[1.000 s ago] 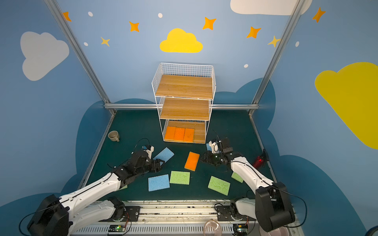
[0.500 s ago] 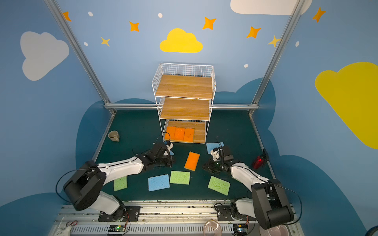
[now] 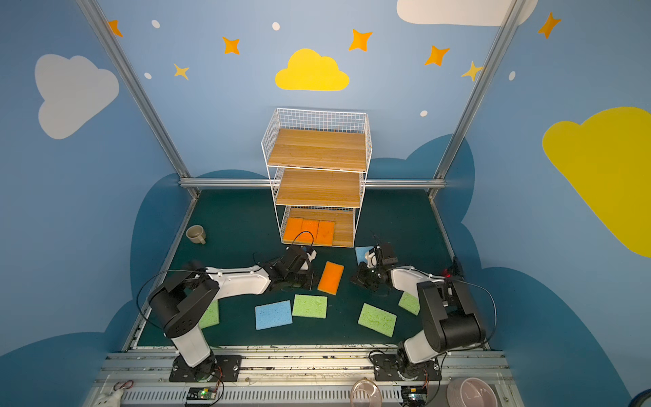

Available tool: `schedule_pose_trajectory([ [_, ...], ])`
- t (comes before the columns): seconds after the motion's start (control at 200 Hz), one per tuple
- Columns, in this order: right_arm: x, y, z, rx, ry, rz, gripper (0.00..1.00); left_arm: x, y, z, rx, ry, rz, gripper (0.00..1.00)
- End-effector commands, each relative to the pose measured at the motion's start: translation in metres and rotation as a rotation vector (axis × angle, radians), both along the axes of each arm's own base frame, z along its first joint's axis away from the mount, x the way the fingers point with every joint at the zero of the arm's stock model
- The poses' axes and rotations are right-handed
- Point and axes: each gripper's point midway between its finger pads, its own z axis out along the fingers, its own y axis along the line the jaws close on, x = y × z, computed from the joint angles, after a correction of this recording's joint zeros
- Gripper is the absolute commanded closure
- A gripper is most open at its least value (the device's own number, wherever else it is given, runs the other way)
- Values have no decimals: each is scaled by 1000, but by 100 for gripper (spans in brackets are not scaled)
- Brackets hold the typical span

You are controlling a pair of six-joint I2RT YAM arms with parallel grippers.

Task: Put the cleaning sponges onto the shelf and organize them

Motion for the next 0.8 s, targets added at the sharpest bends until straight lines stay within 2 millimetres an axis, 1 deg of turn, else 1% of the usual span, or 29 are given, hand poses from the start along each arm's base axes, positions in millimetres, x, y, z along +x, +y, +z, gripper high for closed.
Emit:
schedule_pose_trajectory([
  [0.0,21,8,4,1,-34,-2,100,-4,-6,-3,-23,12,-4,97],
  [0.21,36,22,2,20,-35,14,100,-12,-23,-1,-37,14,-35,97],
  [0.405,47,34,3,31,-32,34,100,-30,-43,-2,-50,23,-70,97],
  [0.501,50,35,6,31,-37,38,100,-31,-49,-4,-55,29,-73,97],
  [0.586,51,35,12,25,-50,42,100,-31,-55,-3,-71,33,-78,97],
  [0.661,51,32,21,7,-65,45,100,-32,-56,-1,-73,31,-80,97],
  [0.756,50,24,37,-22,-94,40,100,-29,-48,5,-57,6,-67,97],
  [0.796,48,20,44,-34,-105,34,95,-28,-45,10,-49,-9,-62,95],
])
